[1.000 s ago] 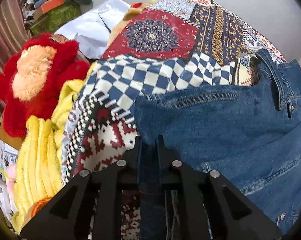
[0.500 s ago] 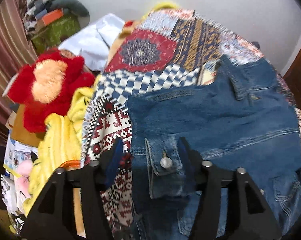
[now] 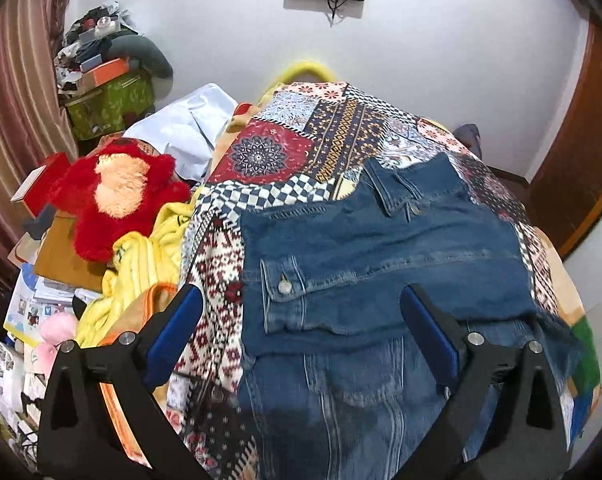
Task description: Fold large clothes
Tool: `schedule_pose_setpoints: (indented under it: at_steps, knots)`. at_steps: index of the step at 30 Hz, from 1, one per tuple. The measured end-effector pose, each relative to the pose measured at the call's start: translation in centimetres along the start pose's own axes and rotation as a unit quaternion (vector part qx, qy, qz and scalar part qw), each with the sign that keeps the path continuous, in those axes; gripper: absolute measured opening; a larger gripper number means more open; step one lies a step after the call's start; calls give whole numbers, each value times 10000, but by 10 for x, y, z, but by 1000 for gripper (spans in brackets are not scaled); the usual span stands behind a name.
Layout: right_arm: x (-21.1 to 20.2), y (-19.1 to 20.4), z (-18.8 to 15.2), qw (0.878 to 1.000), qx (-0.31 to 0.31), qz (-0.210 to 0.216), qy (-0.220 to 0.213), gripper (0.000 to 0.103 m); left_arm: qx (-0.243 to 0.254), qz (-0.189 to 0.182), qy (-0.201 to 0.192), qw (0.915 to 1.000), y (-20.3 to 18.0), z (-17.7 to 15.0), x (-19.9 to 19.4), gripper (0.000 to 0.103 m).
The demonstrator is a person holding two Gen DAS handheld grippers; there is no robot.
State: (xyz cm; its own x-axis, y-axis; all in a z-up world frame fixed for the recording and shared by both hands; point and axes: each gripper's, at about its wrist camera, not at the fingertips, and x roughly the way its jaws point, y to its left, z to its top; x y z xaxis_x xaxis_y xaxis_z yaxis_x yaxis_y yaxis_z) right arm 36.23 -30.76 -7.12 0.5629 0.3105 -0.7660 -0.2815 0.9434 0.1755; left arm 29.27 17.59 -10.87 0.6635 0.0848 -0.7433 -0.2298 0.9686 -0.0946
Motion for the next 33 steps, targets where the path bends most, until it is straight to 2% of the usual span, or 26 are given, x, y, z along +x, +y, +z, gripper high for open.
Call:
schedule_pose_setpoints:
  at_steps: [4, 8, 17, 23, 28, 30, 33]
  knots:
    - [-19, 11, -25, 9999, -124, 49, 6, 84, -145, -54, 78, 9998, 7, -26, -11, 101]
    - [-25, 15, -61, 9996, -4, 249, 161, 84, -365, -119, 412, 9984, 20, -55, -4, 101]
    - [12, 16, -129, 9937, 407, 504, 917, 84, -812, -131, 1246, 9888, 40, -134, 15, 101]
    - [46, 23, -155, 9904, 287, 381, 1295, 84, -1220, -340, 1916, 9733, 50, -180, 42, 101]
    - [60, 29, -155, 9919, 60, 333, 1225, 84, -1911, -721, 2406, 9489, 63, -202, 67, 101]
    - [63, 28, -154, 9925, -7, 416, 1150, 84, -2025, -785, 2398, 9462, 65, -204, 68, 101]
    - [67, 22, -156, 9911, 147, 665, 1140, 82, -1977, -795, 2355, 9482, 61, -206, 64, 101]
